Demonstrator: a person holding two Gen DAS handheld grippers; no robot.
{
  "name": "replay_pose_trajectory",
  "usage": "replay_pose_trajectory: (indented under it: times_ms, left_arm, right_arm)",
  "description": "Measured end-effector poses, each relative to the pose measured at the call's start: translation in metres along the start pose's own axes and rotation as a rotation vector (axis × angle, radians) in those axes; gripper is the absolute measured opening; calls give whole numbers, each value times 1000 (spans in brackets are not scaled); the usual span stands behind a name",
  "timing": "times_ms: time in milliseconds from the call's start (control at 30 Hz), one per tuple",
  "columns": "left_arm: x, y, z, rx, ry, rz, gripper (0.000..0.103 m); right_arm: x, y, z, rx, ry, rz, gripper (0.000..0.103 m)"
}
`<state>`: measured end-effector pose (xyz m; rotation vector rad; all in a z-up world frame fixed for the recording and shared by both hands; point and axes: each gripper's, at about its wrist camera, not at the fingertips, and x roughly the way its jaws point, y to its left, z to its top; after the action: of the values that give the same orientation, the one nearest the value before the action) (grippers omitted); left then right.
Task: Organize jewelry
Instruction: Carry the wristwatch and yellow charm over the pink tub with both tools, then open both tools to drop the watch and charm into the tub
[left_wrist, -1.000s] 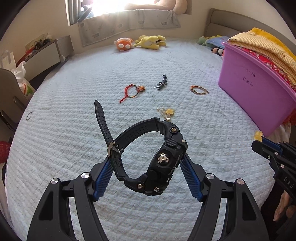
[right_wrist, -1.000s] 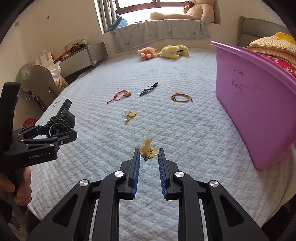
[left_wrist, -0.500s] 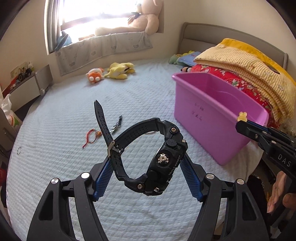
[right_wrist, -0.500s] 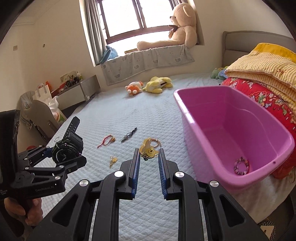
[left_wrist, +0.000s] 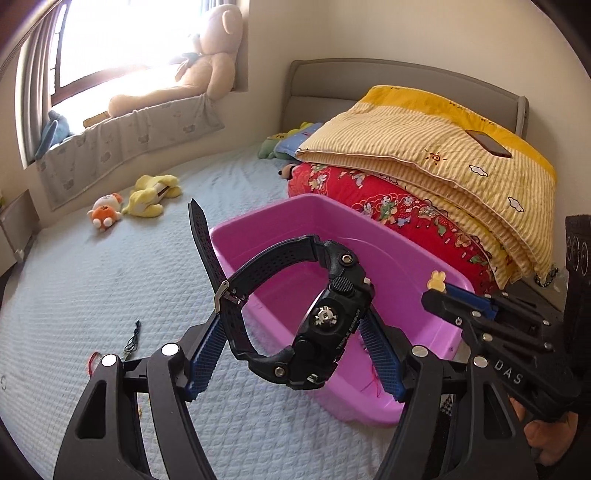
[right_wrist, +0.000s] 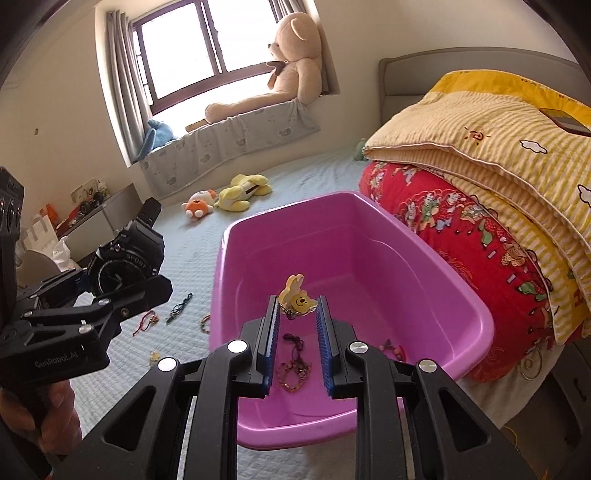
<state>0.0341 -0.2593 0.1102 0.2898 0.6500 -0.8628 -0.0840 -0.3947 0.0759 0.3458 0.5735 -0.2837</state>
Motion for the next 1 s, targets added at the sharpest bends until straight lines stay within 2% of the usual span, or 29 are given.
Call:
replay_pose_trajectory:
  times_ms: [167, 367, 533, 800, 833, 867, 933, 967, 1000]
  left_arm:
    - [40, -26, 14, -3, 65, -12, 69]
    - [82, -37, 7, -12, 184, 13, 69]
    - [102, -37, 0, -18, 266, 25, 69]
    - [118, -35, -1, -15, 342, 63, 71]
    - [118, -34, -1, -13, 341, 64, 72]
    - [116, -34, 0, -11, 334, 68, 74]
    - [109, -33, 2, -1, 298, 99, 82]
    - [106, -34, 4, 4, 285, 110, 88]
    - [103, -34, 6, 6, 275, 111, 89]
  right_arm:
    - [18, -28, 1, 37, 56, -13, 20]
    - [40, -49, 0, 73, 134, -14, 20]
    - [52, -57, -1, 88, 183, -20, 20]
    - [62, -65, -1, 107, 242, -30, 20]
    - [62, -66, 0, 104, 239, -40, 25]
    - [61, -67, 0, 107, 235, -45, 40]
    - [58, -72, 1, 129, 222, -37, 60]
    - [57, -75, 2, 140, 215, -34, 60]
    - [56, -77, 2, 145, 213, -34, 60]
